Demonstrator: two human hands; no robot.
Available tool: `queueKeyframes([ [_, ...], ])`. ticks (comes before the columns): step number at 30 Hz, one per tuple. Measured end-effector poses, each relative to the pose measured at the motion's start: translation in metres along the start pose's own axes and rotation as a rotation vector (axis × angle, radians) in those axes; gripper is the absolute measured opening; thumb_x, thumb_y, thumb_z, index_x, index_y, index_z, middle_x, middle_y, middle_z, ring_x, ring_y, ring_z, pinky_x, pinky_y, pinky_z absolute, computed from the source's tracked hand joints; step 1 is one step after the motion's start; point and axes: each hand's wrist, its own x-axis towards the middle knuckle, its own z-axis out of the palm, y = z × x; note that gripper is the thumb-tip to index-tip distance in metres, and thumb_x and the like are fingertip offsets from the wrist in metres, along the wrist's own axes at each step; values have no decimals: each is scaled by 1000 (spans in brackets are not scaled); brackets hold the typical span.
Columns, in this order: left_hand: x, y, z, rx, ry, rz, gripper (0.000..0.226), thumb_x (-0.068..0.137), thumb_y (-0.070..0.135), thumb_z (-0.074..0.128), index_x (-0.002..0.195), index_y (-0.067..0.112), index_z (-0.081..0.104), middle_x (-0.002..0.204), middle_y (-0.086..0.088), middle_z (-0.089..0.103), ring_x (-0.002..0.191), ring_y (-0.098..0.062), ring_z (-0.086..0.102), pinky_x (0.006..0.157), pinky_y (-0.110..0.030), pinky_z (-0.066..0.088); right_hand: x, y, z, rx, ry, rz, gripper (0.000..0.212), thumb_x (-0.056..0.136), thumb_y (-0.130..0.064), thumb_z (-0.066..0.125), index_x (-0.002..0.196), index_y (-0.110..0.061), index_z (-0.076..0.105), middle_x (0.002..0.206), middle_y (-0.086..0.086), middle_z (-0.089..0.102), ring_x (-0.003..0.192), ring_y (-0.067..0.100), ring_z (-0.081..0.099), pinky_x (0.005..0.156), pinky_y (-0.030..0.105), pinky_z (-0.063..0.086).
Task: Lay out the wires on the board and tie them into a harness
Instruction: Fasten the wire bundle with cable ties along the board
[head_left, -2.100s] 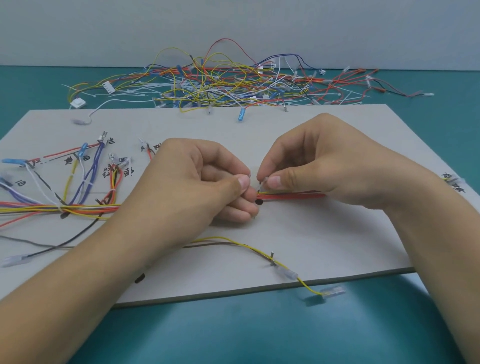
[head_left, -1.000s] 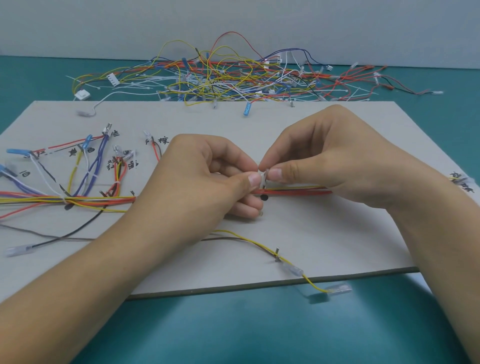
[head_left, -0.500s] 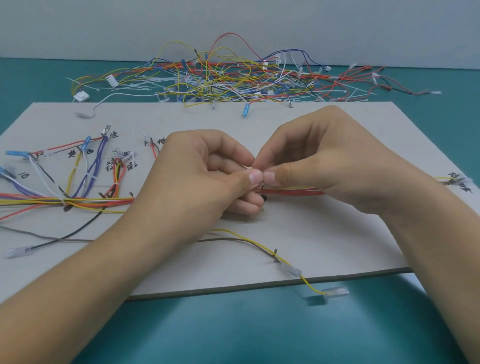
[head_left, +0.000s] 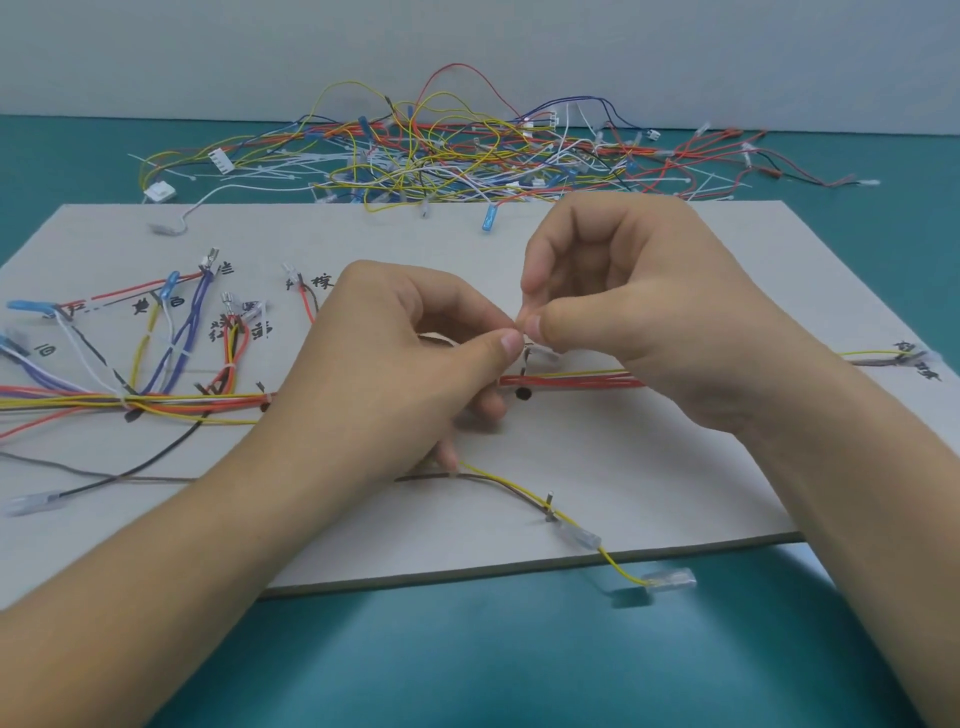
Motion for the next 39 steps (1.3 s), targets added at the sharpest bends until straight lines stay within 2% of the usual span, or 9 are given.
queueKeyframes([
  [8, 2, 8, -3, 515, 3, 307, 14, 87, 26, 78, 75, 30, 72, 50, 40, 48, 49, 15, 45, 50, -7, 31, 0, 0, 5, -1, 15, -30, 28, 77, 21, 59, 84, -6, 60, 82, 38, 58, 65, 29, 50, 56, 56, 42],
  [11, 3, 8, -2, 593, 26, 317, 13, 87, 32, 77, 75, 34, 72, 54, 45, 46, 50, 4, 41, 53, -18, 27, 1, 3, 6, 25, 55, -40, 28, 78, 19, 60, 84, -8, 61, 77, 32, 59, 66, 26, 50, 57, 47, 41],
  [14, 5, 4, -1, 584, 12, 287, 13, 87, 31, 77, 74, 33, 74, 58, 41, 52, 53, -5, 46, 52, -23, 29, 4, 6, 10, 31, 90, -33, 30, 80, 15, 58, 92, -11, 63, 72, 11, 64, 67, 26, 53, 60, 42, 44],
  [18, 7, 2, -1, 534, -16, 251, 14, 86, 33, 77, 72, 32, 76, 70, 25, 63, 73, -9, 51, 60, -15, 35, 5, 6, 13, 34, 119, -49, 30, 81, 13, 59, 96, -13, 65, 71, 4, 66, 67, 26, 56, 60, 41, 47],
  [21, 8, 1, -1, 521, -42, 218, 15, 85, 35, 77, 70, 33, 74, 80, 13, 64, 78, -4, 52, 65, -19, 35, 6, 6, 13, 46, 122, -61, 29, 82, 13, 60, 96, -12, 64, 71, 5, 65, 68, 23, 57, 61, 40, 49],
  [25, 7, 2, 0, 518, -56, 175, 16, 85, 35, 78, 70, 31, 74, 77, 4, 68, 73, -16, 58, 67, -32, 47, 7, 5, 13, 49, 130, -71, 26, 83, 14, 61, 94, -10, 62, 70, 5, 64, 66, 22, 57, 60, 37, 50],
  [30, 6, 5, -1, 538, -61, 171, 18, 88, 37, 75, 72, 31, 71, 68, 8, 64, 65, -10, 56, 66, -31, 38, 9, 5, 14, 45, 186, -103, 26, 82, 16, 61, 89, -10, 60, 65, 0, 63, 62, 20, 55, 57, 38, 50],
  [35, 6, 5, 2, 594, -89, 197, 17, 92, 35, 69, 76, 30, 68, 80, 12, 63, 77, -4, 54, 82, -40, 46, 13, 5, 15, -17, 262, -149, 27, 81, 15, 60, 83, -12, 58, 74, 19, 62, 65, 24, 55, 59, 52, 51],
  [39, 8, 6, 1, 574, -83, 200, 16, 89, 35, 73, 74, 28, 73, 81, 11, 66, 78, -9, 59, 80, -38, 48, 16, 9, 20, -86, 303, -228, 24, 77, 14, 59, 78, -10, 56, 73, 20, 60, 65, 38, 56, 57, 51, 48],
])
